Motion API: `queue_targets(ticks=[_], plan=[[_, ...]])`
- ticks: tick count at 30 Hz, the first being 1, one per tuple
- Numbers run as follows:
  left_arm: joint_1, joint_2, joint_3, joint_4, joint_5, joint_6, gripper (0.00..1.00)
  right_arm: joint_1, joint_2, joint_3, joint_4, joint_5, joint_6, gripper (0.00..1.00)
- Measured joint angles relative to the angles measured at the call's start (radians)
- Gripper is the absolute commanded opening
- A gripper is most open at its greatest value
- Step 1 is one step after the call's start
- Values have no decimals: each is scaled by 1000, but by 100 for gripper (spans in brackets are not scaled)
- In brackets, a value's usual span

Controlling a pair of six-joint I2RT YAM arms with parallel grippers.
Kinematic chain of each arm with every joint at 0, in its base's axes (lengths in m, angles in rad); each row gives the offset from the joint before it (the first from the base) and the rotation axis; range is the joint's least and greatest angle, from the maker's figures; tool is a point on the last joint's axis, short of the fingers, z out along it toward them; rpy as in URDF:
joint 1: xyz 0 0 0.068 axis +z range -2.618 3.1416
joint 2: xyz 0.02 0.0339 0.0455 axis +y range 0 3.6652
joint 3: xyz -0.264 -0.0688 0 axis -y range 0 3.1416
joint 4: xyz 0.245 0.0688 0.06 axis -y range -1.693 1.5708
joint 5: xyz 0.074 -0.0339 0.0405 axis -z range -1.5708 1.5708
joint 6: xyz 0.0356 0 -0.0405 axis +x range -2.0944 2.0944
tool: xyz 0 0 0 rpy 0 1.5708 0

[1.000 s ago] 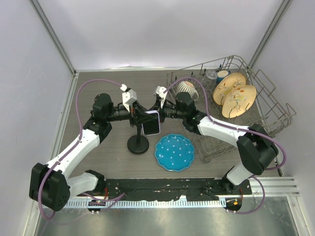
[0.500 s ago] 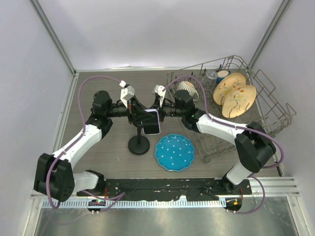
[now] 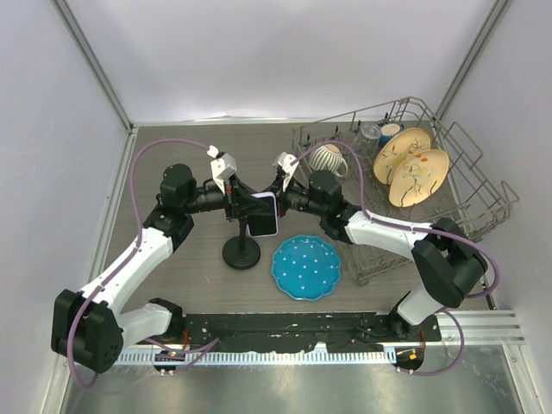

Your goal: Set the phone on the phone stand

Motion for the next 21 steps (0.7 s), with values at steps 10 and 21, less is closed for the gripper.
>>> queue_targets(ticks=[10,21], plan=[[-120,-137,-3,-216,-333,74,0,78,-39,-69,67,286,8,1],[-243,-255,0,-380,-673,51,0,179,-54,-111,124,578,4,1]])
